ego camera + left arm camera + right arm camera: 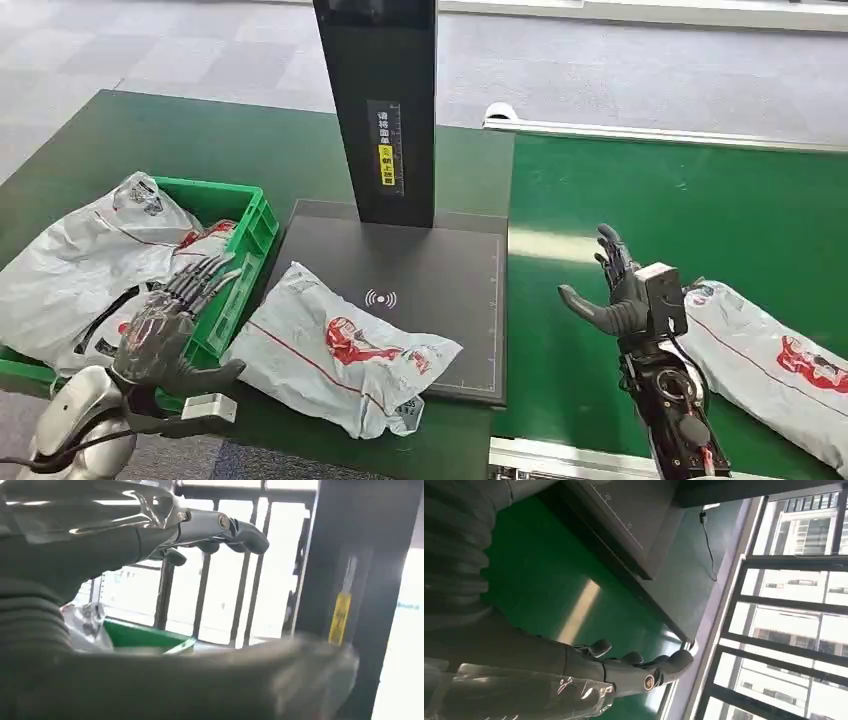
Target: Moved the parcel from conveyor to table for the left to box.
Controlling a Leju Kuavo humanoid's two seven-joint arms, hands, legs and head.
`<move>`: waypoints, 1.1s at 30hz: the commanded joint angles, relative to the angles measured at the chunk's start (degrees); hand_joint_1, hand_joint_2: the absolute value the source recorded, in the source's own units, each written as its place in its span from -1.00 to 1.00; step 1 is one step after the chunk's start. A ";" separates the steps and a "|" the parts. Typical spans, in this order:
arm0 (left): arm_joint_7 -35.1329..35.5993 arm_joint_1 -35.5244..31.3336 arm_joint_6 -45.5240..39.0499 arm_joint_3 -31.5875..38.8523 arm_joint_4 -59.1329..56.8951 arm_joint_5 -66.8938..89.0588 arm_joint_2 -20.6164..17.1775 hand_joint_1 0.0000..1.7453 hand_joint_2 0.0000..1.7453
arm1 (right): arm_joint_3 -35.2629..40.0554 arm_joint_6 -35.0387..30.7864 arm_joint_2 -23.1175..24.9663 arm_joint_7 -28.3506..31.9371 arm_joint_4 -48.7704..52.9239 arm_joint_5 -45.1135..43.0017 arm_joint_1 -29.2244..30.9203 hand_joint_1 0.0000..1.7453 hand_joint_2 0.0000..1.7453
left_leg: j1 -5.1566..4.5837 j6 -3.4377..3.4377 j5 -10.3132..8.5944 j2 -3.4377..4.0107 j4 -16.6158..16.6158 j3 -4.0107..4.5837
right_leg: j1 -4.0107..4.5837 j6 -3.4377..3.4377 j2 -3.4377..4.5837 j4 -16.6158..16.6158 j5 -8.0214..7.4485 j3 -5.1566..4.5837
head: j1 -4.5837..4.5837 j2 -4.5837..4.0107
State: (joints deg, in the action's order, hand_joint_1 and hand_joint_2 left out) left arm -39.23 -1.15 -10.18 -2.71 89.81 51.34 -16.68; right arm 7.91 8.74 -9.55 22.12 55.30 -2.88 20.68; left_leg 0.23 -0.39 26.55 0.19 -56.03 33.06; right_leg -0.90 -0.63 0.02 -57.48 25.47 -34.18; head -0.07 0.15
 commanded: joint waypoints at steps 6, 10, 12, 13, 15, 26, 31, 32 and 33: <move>0.09 -3.67 6.42 2.60 -9.45 0.17 0.75 -1.00 1.00 | -1.34 0.01 1.15 -0.28 -1.14 0.72 1.24 -1.00 1.00 | 0.08 0.00 0.04 0.00 0.09 -0.21 | 0.09 0.07 0.04 0.13 0.01 0.22 | 0.00 0.00; 0.13 -3.92 11.80 2.02 -8.39 -1.81 1.35 -1.00 1.00 | -0.95 0.42 1.59 -0.47 -2.56 1.39 2.70 -1.00 1.00 | 0.06 0.00 0.02 -0.06 0.07 -0.17 | 0.07 0.05 -0.01 0.12 0.00 0.20 | 0.02 0.00; 1.34 -3.58 14.00 1.19 -8.08 -2.35 1.10 -1.00 1.00 | -0.63 0.47 1.59 -0.54 -2.98 1.50 3.18 -1.00 1.00 | 0.05 -0.01 0.01 -0.03 0.04 -0.12 | 0.05 0.05 0.02 0.06 -0.01 0.12 | 0.00 0.00; 2.00 -3.83 14.61 0.92 -8.43 -2.33 1.02 -1.00 1.00 | -0.59 0.41 1.62 -0.57 -3.07 1.51 3.32 -1.00 1.00 | 0.05 -0.01 0.01 0.01 0.06 -0.16 | 0.06 0.06 0.06 0.09 -0.02 0.15 | 0.02 0.00; 3.93 -4.23 16.01 -0.38 -9.01 -1.61 0.31 -1.00 1.00 | -0.66 0.47 1.75 -0.70 -2.54 1.52 2.94 -1.00 1.00 | 0.04 -0.02 -0.01 -0.02 0.07 -0.13 | 0.05 0.07 0.03 0.08 -0.03 0.14 | 0.02 0.00; -0.62 -1.44 20.57 -3.61 -3.19 -4.79 0.39 -1.00 1.00 | -1.13 0.54 1.98 -1.70 -1.74 2.28 2.92 -1.00 1.00 | 0.04 0.00 0.06 0.00 0.02 -0.12 | 0.05 0.03 0.06 0.06 0.01 0.12 | 0.00 0.00; -0.62 -1.61 20.48 -3.44 -3.46 -4.77 0.32 -1.00 1.00 | -1.09 0.54 2.00 -1.69 -2.02 2.29 3.03 -1.00 1.00 | 0.05 -0.02 0.02 -0.04 0.05 -0.12 | 0.06 0.06 0.03 0.09 -0.01 0.15 | 0.00 -0.02; -0.62 -1.61 20.48 -3.44 -3.46 -4.77 0.32 -1.00 1.00 | -1.09 0.54 2.00 -1.69 -2.02 2.29 3.03 -1.00 1.00 | 0.02 -0.02 0.01 -0.06 0.03 -0.07 | 0.02 0.05 0.02 0.03 0.00 0.08 | 0.02 0.00; -0.62 -1.61 20.48 -3.44 -3.46 -4.77 0.32 -1.00 1.00 | -1.09 0.54 2.00 -1.69 -2.02 2.29 3.03 -1.00 1.00 | 0.04 -0.03 0.02 -0.06 0.04 -0.10 | 0.05 0.06 0.02 0.06 -0.01 0.13 | 0.02 0.00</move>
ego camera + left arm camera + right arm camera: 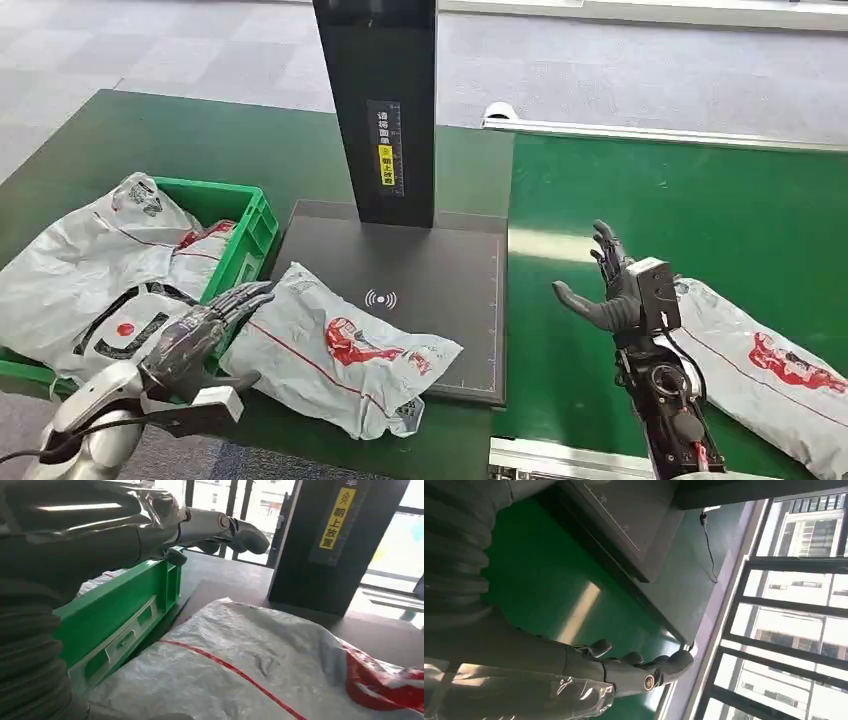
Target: Moved the parcel from conveyor to table for the left to box.
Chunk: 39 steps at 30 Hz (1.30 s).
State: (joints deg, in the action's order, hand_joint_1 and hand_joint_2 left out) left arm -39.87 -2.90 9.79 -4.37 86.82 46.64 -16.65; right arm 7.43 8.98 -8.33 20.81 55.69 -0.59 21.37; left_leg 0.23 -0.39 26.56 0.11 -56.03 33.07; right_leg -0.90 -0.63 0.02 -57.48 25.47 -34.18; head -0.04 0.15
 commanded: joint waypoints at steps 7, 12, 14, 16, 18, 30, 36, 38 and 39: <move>0.01 0.14 0.51 -1.77 -0.47 -0.07 0.30 -1.00 1.00 | -0.61 0.30 0.78 -0.37 -2.42 0.00 2.34 -1.00 1.00 | 0.03 0.00 0.02 0.05 0.03 -0.10 | 0.03 0.03 0.06 0.05 0.00 0.08 | -0.02 0.00; 0.01 0.14 0.51 -1.77 -0.47 -0.07 0.30 -1.00 1.00 | -0.61 0.30 0.78 -0.37 -2.42 0.00 2.34 -1.00 1.00 | 0.05 0.00 0.03 0.04 0.05 -0.15 | 0.06 0.04 0.04 0.10 0.00 0.16 | 0.00 0.00; -0.13 0.36 3.13 -3.57 0.11 -1.53 -0.90 -1.00 1.00 | -0.46 0.43 0.73 -0.24 -2.59 -0.01 2.41 -1.00 1.00 | 0.04 -0.01 0.03 0.06 0.04 -0.12 | 0.05 0.05 0.06 0.06 0.00 0.12 | 0.00 -0.02; -0.13 0.95 3.45 -8.16 2.36 -2.54 -2.38 -1.00 1.00 | -0.53 0.44 0.71 -0.14 -2.53 -0.16 2.25 -1.00 1.00 | 0.07 -0.02 0.03 0.07 0.05 -0.15 | 0.08 0.06 0.07 0.10 -0.01 0.16 | -0.02 -0.02; -0.13 0.45 3.05 -12.75 3.46 -3.60 -3.83 -1.00 1.00 | -0.72 0.42 0.65 -0.17 -1.84 -0.22 1.50 -1.00 1.00 | 0.07 -0.01 0.03 0.03 0.05 -0.13 | 0.08 0.06 0.03 0.10 0.00 0.16 | 0.00 -0.02; 12.18 -25.49 2.01 -47.26 -28.31 17.88 5.39 -1.00 1.00 | 1.56 0.01 4.07 -0.64 -6.51 1.01 6.34 -1.00 1.00 | -0.07 0.02 -0.19 -0.36 0.16 -0.20 | -0.07 0.02 -0.37 0.15 -0.06 0.27 | -0.02 -0.02; 11.77 -25.91 2.65 -48.39 -26.35 16.76 4.51 -1.00 1.00 | 1.66 0.11 2.99 -0.69 -6.60 0.83 5.77 -1.00 1.00 | 0.01 0.06 -0.13 -0.23 0.05 -0.24 | 0.02 0.05 -0.31 0.13 -0.07 0.38 | 0.00 -0.02; 11.73 -26.08 3.27 -48.63 -25.98 16.31 4.27 -1.00 1.00 | 1.56 0.24 2.72 -0.46 -6.71 0.57 5.56 -1.00 1.00 | 0.00 0.06 -0.10 -0.27 0.04 -0.25 | 0.01 0.04 -0.36 0.12 -0.05 0.39 | 0.00 -0.02; 11.79 -26.41 3.26 -48.82 -26.46 16.31 4.46 -1.00 1.00 | 1.44 0.16 2.72 -0.35 -6.79 0.49 5.56 -1.00 1.00 | 0.04 0.06 -0.10 -0.30 0.08 -0.30 | 0.05 0.05 -0.36 0.20 -0.07 0.47 | -0.02 -0.02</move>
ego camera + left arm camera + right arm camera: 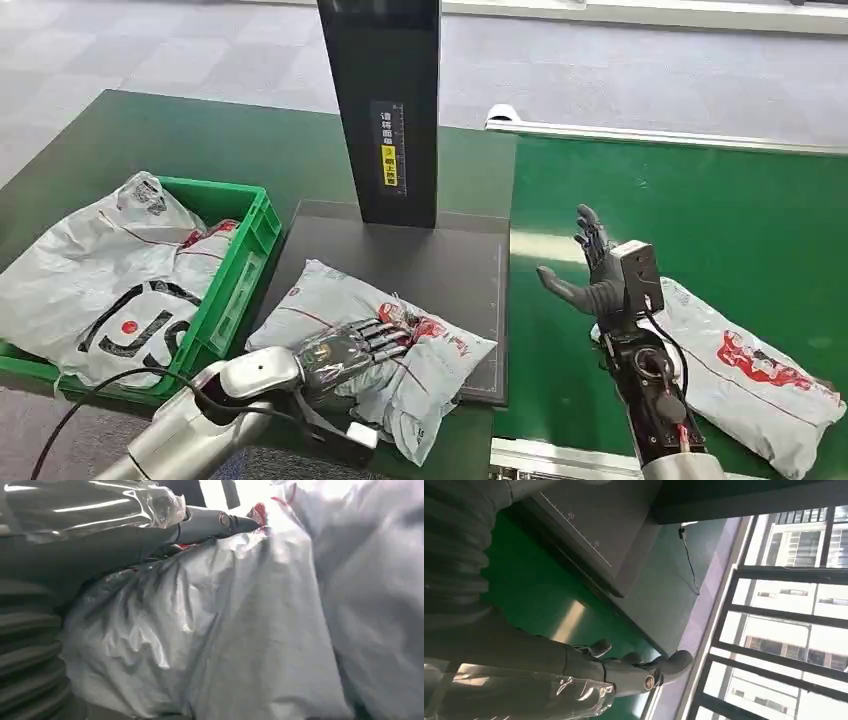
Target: Moved the parcel from conveyor to table for the left to box.
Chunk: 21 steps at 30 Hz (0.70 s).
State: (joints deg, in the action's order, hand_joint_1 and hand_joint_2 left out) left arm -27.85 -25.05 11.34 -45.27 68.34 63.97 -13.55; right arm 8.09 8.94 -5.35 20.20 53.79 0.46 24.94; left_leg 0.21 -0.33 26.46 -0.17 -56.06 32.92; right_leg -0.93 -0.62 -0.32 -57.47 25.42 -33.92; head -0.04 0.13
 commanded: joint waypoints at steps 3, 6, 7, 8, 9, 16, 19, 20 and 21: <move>3.52 -6.15 -0.02 -8.90 -10.63 -0.30 2.16 -1.00 1.00 | 0.30 -0.09 0.35 0.48 -4.40 -0.30 1.84 -1.00 1.00 | 0.03 0.00 -0.02 -0.10 0.07 -0.09 | 0.04 0.03 -0.02 0.11 -0.03 0.14 | -0.02 0.02; 9.07 -5.12 -5.55 -7.57 -10.42 2.47 2.75 -1.00 1.00 | 0.27 -0.15 0.76 0.45 -4.56 0.21 2.05 -1.00 1.00 | 0.00 0.00 -0.04 -0.09 0.06 -0.08 | 0.01 0.02 -0.08 0.07 -0.03 0.15 | 0.00 0.02; 9.85 -4.41 -6.50 -7.42 -9.93 3.26 2.68 -1.00 1.00 | 0.46 0.08 0.83 0.48 -4.78 0.46 2.29 -1.00 1.00 | 0.02 0.01 -0.06 -0.06 0.08 -0.09 | 0.02 0.04 -0.06 0.12 -0.07 0.16 | -0.02 0.00; 10.38 -3.41 -6.72 -6.56 -9.15 3.49 2.59 -1.00 1.00 | 0.62 0.32 0.99 0.63 -5.58 0.76 2.92 -1.00 1.00 | 0.00 0.06 -0.08 -0.05 0.05 -0.06 | 0.01 0.04 -0.05 0.07 -0.05 0.13 | -0.02 0.02; 10.40 -2.55 -6.70 -5.95 -8.47 3.77 2.30 -1.00 1.00 | 0.78 0.52 1.14 0.79 -6.40 0.96 3.58 -1.00 1.00 | 0.03 0.05 -0.10 0.00 0.07 -0.06 | 0.04 0.06 -0.01 0.11 -0.09 0.13 | -0.02 0.00; 10.59 0.07 -6.70 -4.16 -6.36 4.03 1.84 -0.16 1.00 | 1.69 1.01 1.26 1.08 -9.06 1.20 5.85 -1.00 1.00 | 0.00 0.09 -0.36 -0.24 0.04 0.05 | 0.00 0.00 -0.20 0.07 -0.19 0.11 | -0.02 0.02; 10.29 0.40 -6.73 -3.66 -5.78 4.65 1.68 0.98 1.00 | 2.13 1.38 1.06 1.45 -9.69 1.01 6.12 -1.00 1.00 | -0.05 0.13 -0.49 -0.40 0.04 0.01 | -0.05 -0.07 -0.40 0.04 -0.23 0.19 | -0.02 0.02; 9.88 0.84 -7.05 -3.07 -5.13 4.88 1.60 1.00 1.00 | 2.33 1.39 0.95 1.59 -9.76 0.81 6.18 -1.00 1.00 | -0.01 0.11 -0.54 -0.34 0.06 0.07 | -0.01 -0.03 -0.34 0.11 -0.31 0.13 | -0.02 0.00; 9.45 0.94 -7.39 -3.18 -4.72 5.01 1.44 1.00 1.00 | 2.37 1.46 0.92 1.62 -9.71 0.73 6.15 -1.00 1.00 | -0.04 0.12 -0.53 -0.39 0.04 0.03 | -0.04 -0.04 -0.40 0.05 -0.28 0.19 | -0.02 0.00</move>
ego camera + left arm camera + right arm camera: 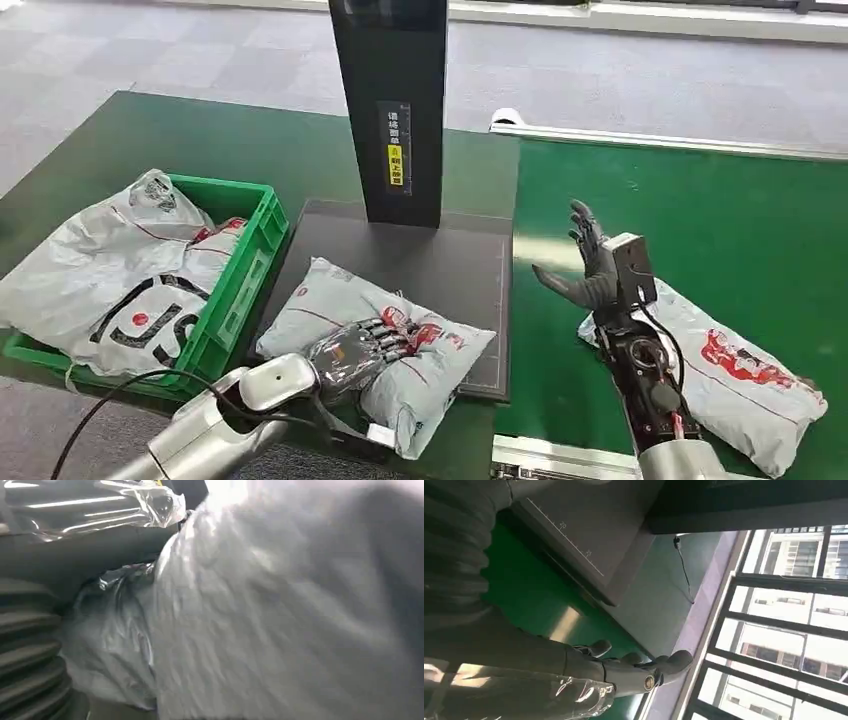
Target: Moved the parcel from conveyor to table for the left to box.
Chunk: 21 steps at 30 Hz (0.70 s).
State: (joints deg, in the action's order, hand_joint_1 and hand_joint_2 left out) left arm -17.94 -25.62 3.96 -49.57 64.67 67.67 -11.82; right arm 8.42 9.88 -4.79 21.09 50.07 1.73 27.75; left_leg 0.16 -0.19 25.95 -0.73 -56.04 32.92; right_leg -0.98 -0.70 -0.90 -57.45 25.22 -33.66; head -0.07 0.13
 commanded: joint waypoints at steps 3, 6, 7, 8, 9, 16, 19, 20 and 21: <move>-1.30 1.73 -0.87 1.71 -0.41 1.24 -0.40 1.00 1.00 | 2.06 0.44 0.18 0.76 -5.72 -0.78 3.12 -1.00 1.00 | 0.05 0.01 -0.09 0.22 0.02 0.13 | 0.05 0.03 0.22 0.08 -0.18 -0.15 | 0.02 0.00; -1.30 1.73 -0.87 1.71 -0.41 1.24 -0.40 1.00 1.00 | 2.06 0.44 0.18 0.76 -5.72 -0.78 3.12 -1.00 1.00 | 0.04 0.03 -0.09 0.19 0.02 0.10 | 0.03 0.03 0.19 0.06 -0.17 -0.12 | 0.02 0.00; -1.30 1.73 -0.87 1.71 -0.41 1.24 -0.40 1.00 1.00 | 2.06 0.44 0.18 0.76 -5.72 -0.78 3.12 -1.00 1.00 | 0.00 0.04 -0.07 0.11 -0.01 0.02 | -0.01 0.01 0.10 0.00 -0.11 -0.04 | 0.02 0.02; -1.30 1.73 -0.87 1.71 -0.41 1.24 -0.40 1.00 1.00 | 2.06 0.44 0.18 0.76 -5.72 -0.78 3.12 -1.00 1.00 | 0.04 0.02 -0.10 0.21 0.03 0.10 | 0.03 0.04 0.19 0.07 -0.18 -0.13 | 0.00 0.00; -1.43 1.87 -1.20 2.20 -0.63 1.47 -0.07 1.00 1.00 | 2.16 0.35 -0.02 0.70 -5.43 -1.03 2.90 -1.00 1.00 | 0.03 0.03 -0.09 0.16 0.01 0.06 | 0.02 0.02 0.15 0.04 -0.15 -0.10 | 0.00 0.00; -4.03 1.49 -8.07 3.85 0.08 2.91 0.76 1.00 1.00 | 2.08 0.38 -1.15 1.35 -4.84 -2.16 1.60 -1.00 1.00 | 0.05 0.03 -0.11 0.11 0.01 0.13 | 0.05 0.03 0.08 0.08 -0.17 -0.17 | 0.02 0.02; -6.16 0.95 -13.18 4.94 2.16 2.93 1.40 1.00 1.00 | 2.18 0.27 -1.42 1.65 -4.42 -2.69 1.41 -1.00 1.00 | 0.04 0.03 -0.10 0.09 -0.05 0.19 | 0.04 0.03 0.03 0.01 -0.13 -0.25 | 0.00 0.00; -6.21 0.77 -14.71 5.19 2.53 3.36 1.68 1.00 1.00 | 2.19 0.26 -1.49 1.67 -4.32 -2.79 1.28 -1.00 1.00 | 0.07 0.03 -0.10 0.11 -0.06 0.28 | 0.07 0.04 0.05 0.04 -0.16 -0.32 | 0.00 0.02; -6.95 0.55 -17.86 5.22 3.04 4.11 1.88 1.00 1.00 | 2.23 0.30 -1.58 1.76 -4.17 -2.88 1.10 -1.00 1.00 | 0.05 0.03 -0.10 0.04 -0.07 0.27 | 0.05 0.03 -0.02 0.01 -0.12 -0.31 | 0.00 0.02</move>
State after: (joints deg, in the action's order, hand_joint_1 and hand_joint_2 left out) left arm -22.92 -22.89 -5.63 -46.32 66.84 70.23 -11.47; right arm 9.01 10.01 -5.29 22.32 48.17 -0.53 28.23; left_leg 0.15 -0.15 25.85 -0.66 -56.06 33.08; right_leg -0.99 -0.72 -0.89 -57.45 25.11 -33.92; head -0.07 0.15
